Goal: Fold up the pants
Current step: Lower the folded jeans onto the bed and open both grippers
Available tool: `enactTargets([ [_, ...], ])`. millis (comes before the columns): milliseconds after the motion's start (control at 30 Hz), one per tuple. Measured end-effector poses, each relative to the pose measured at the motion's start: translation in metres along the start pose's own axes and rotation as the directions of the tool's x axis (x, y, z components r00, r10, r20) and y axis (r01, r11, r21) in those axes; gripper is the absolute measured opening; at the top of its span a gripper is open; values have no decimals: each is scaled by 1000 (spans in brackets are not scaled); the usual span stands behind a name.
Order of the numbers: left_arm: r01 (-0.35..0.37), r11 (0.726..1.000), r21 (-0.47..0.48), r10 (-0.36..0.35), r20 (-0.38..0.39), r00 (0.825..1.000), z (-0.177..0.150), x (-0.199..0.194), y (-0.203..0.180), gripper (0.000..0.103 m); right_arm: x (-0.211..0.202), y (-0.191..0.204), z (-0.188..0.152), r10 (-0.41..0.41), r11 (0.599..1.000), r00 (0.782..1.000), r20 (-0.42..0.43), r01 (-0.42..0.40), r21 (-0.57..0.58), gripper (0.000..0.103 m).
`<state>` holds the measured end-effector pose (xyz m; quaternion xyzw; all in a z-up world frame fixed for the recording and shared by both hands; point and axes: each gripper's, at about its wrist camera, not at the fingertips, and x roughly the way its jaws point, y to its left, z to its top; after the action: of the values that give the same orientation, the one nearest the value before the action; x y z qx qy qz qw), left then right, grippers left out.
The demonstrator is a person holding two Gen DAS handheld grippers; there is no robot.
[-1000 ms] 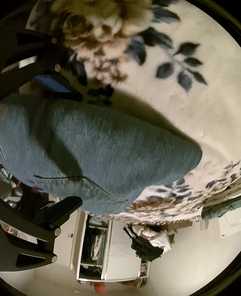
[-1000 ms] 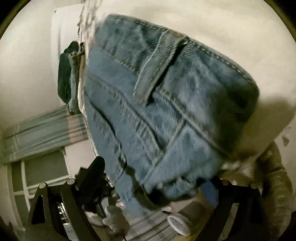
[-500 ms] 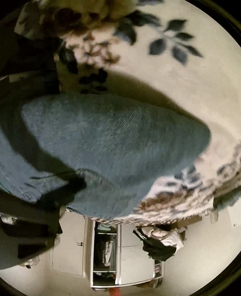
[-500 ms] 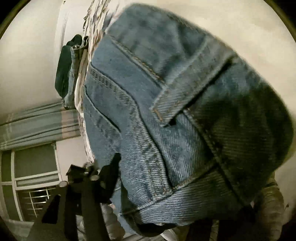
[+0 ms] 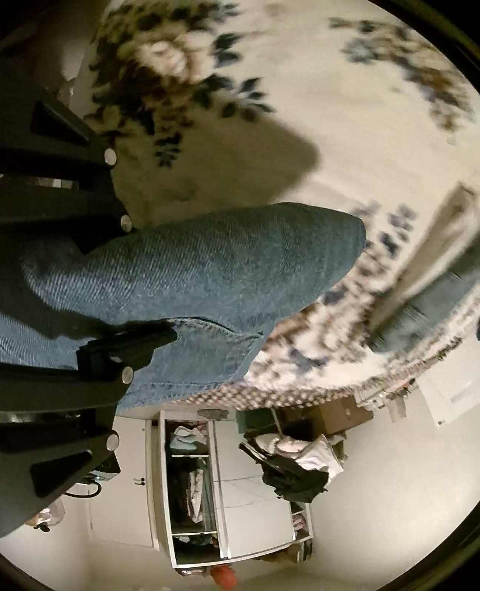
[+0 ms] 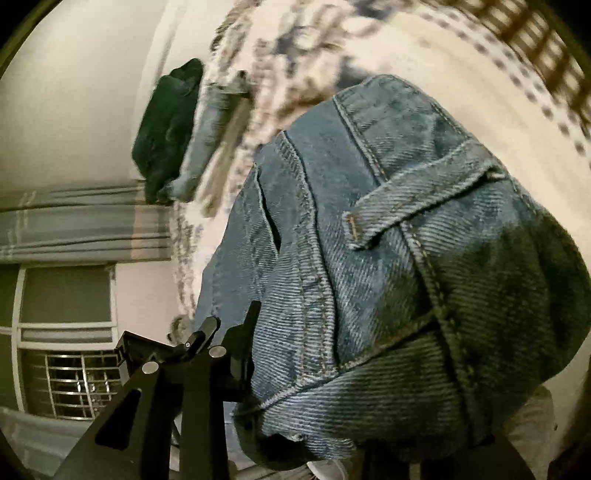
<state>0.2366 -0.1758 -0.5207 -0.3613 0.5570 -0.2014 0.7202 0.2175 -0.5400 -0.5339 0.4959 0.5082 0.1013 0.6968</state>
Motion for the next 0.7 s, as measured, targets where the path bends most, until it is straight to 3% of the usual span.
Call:
enactTargets([
  [100, 5, 1000, 18, -6, 45, 999, 27, -18, -24, 29, 3, 46, 20, 38, 999, 999, 5, -38, -30, 36],
  [267, 30, 998, 55, -37, 117, 992, 108, -31, -50, 29, 27, 118, 70, 76, 992, 996, 36, -72, -101, 36],
  [500, 59, 991, 118, -79, 173, 982, 280, -20, -59, 29, 117, 232, 175, 130, 977, 985, 110, -109, -184, 36],
  [700, 45, 984, 171, -72, 154, 985, 413, 18, -41, 29, 211, 277, 259, 143, 973, 980, 142, -113, -201, 36],
])
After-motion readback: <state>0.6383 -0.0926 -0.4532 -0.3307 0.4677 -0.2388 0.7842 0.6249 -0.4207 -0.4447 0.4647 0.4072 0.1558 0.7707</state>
